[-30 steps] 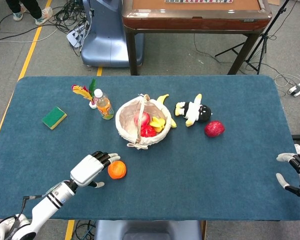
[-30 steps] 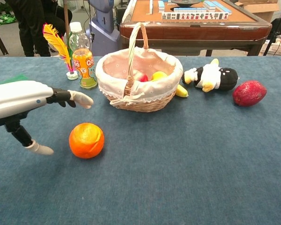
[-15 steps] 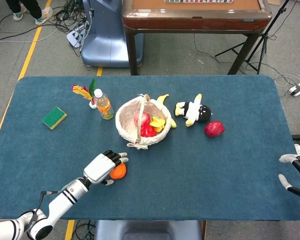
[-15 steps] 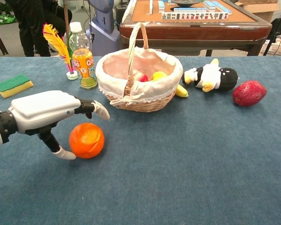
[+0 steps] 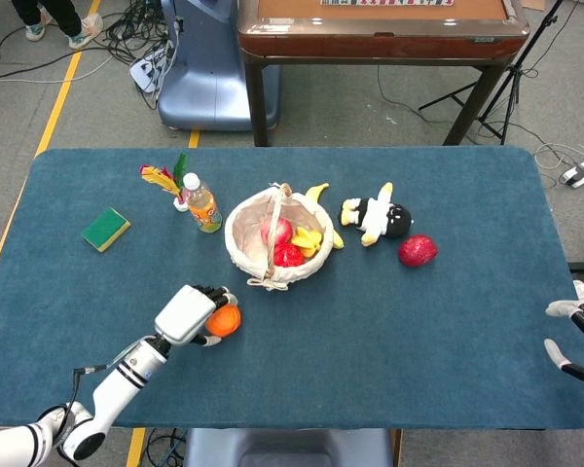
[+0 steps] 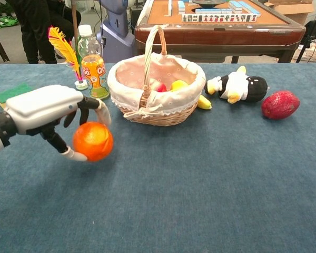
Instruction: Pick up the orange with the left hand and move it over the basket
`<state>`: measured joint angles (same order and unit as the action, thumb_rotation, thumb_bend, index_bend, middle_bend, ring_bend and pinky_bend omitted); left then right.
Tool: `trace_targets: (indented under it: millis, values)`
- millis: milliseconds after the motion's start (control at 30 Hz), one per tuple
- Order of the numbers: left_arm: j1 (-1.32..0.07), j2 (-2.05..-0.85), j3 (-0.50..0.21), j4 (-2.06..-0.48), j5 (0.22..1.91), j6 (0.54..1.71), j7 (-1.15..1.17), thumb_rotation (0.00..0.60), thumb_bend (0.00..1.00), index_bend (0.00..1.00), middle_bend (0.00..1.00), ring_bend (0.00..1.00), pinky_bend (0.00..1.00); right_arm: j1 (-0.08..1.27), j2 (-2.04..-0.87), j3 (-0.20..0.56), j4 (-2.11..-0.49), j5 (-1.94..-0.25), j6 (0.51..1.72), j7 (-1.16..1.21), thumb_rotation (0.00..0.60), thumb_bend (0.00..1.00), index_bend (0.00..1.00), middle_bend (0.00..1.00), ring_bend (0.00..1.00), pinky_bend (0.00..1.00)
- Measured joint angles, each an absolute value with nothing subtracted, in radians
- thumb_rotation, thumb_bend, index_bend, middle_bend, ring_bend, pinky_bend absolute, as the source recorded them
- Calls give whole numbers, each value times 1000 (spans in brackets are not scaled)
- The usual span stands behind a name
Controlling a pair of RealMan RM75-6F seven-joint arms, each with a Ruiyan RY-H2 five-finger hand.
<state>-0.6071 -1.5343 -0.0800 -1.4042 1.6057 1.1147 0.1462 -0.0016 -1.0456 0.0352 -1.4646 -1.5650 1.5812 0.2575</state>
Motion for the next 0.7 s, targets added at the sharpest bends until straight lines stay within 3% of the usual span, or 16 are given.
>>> trace_targets:
  millis: [333, 700]
  values:
    - [-624, -1526, -188, -1383, 1573, 1225, 43, 600, 115, 436, 485, 634, 627, 1, -1053, 34, -1456, -1569, 1577, 263, 600, 291, 395, 360, 311, 419]
    - [-715, -1555, -270, -1346, 1507, 1183, 43, 600, 115, 428, 485, 627, 634, -9, -1057, 31, -1446, -1563, 1580, 269, 600, 290, 395, 360, 311, 419]
